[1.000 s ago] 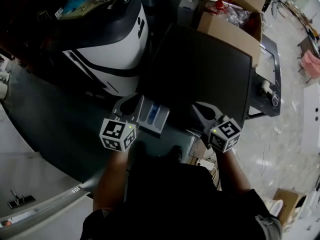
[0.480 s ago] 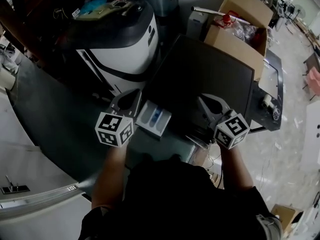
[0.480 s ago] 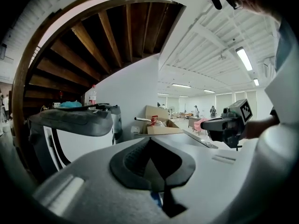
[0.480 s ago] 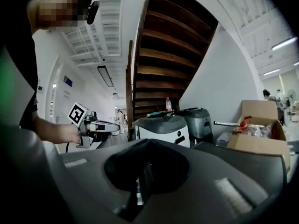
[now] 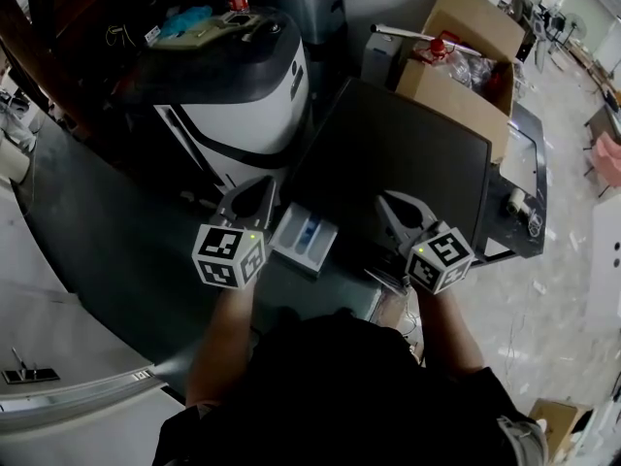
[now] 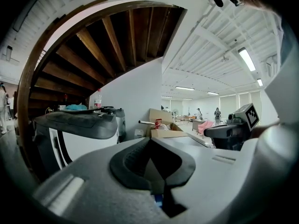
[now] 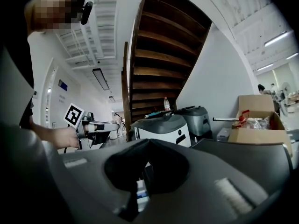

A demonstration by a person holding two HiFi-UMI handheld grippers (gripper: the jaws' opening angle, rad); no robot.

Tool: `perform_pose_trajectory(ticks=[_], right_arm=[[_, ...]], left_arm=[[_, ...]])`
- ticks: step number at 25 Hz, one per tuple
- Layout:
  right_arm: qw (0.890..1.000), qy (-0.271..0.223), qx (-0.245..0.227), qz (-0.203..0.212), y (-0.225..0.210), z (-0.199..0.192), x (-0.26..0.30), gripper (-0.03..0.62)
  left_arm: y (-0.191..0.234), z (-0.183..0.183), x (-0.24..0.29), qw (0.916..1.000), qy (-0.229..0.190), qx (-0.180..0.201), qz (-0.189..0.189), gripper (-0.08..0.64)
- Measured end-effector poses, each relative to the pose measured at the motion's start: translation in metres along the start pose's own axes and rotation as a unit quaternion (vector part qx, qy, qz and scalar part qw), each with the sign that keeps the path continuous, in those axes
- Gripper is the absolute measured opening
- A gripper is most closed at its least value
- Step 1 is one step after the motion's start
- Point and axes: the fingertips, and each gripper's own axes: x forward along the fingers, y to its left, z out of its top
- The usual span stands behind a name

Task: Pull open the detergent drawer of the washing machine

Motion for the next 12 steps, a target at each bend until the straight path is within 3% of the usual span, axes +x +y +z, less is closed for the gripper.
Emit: perform_pose_trajectory(ticks=[12], right_arm=[[1.0, 0.007, 0.022, -0.006, 0.006, -0.01, 0.001, 0.001]], left_arm=[[0.014, -0.019, -0.006, 0.9996, 0.02, -0.022, 0.001, 0.009]])
